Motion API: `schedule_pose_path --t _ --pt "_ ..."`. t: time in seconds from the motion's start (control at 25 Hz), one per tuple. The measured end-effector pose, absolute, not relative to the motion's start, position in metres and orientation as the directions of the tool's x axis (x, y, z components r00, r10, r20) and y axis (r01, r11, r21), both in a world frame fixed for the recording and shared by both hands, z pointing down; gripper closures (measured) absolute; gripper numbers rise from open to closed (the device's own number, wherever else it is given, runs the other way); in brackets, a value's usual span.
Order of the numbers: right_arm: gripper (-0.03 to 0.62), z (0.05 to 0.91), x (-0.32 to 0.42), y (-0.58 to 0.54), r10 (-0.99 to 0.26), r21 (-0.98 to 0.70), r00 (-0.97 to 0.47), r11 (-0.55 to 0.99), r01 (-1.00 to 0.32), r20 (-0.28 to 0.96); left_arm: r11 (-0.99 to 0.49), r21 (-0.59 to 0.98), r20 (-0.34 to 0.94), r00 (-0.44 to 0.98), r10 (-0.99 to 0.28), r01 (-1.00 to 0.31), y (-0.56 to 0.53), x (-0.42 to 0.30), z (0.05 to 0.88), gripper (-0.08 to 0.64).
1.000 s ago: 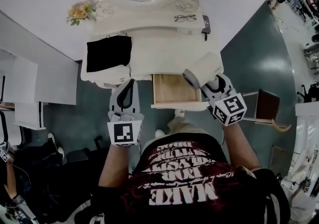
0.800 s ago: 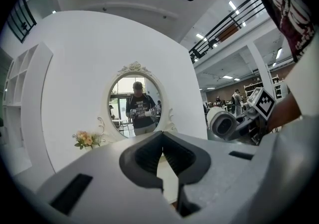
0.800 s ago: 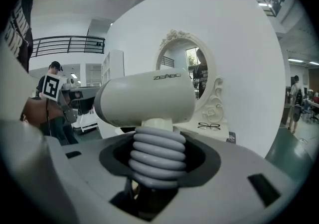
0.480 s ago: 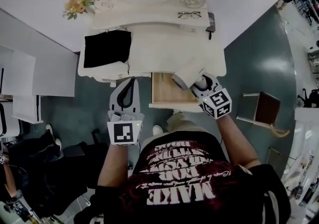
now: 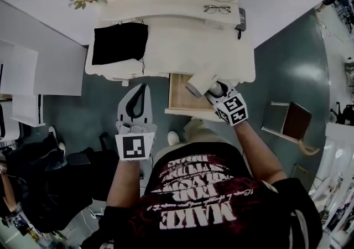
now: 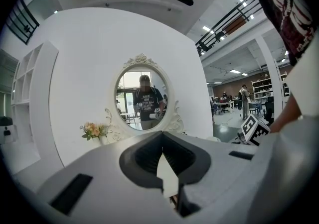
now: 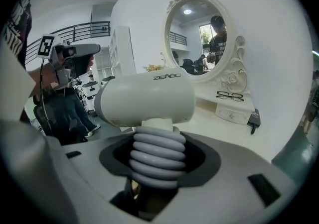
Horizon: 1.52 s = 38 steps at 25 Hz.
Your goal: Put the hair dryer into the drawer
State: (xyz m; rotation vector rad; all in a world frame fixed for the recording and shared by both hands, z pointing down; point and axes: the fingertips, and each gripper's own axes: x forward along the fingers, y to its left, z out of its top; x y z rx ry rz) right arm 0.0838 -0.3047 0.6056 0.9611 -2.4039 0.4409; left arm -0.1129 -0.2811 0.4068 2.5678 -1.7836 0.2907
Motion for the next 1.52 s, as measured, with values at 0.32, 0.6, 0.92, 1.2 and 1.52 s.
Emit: schedule_pose_path --t 0.32,0.6,0.92,1.2,1.52 --pt "0.373 0.645 0.074 -0.301 -0.476 -0.120 -0.628 0.731 -0.672 0.616 -0.346 -0.105 0.179 0.324 -0.929 -0.933 -0.281 -0.116 0.419 0.555" --pt "0.373 0.678 0.062 -0.291 -0.400 -0.142 -0.639 0.766 -0.627 0.657 -0.327 -0.094 0.211 0.302 -0.930 -0.940 -0.281 -0.123 0.431 0.555" --pt "0.373 0.724 0.048 -0.275 -0.287 -0.164 -0.648 0.823 -0.544 0.705 -0.330 -0.093 0.251 0.299 -0.921 -0.939 -0.275 -0.118 0.442 0.555" --pt "0.373 0.761 0.049 -0.275 -0.203 -0.171 -0.635 0.862 -0.477 0.746 -0.312 -0.095 0.276 0.277 -0.921 -0.945 -0.270 -0.118 0.451 0.555" --pt "0.373 0.810 0.050 -0.274 -0.121 -0.189 -0.549 0.860 -0.474 0.827 -0.310 -0.103 0.296 0.269 -0.917 -0.945 -0.269 -0.123 0.451 0.555"
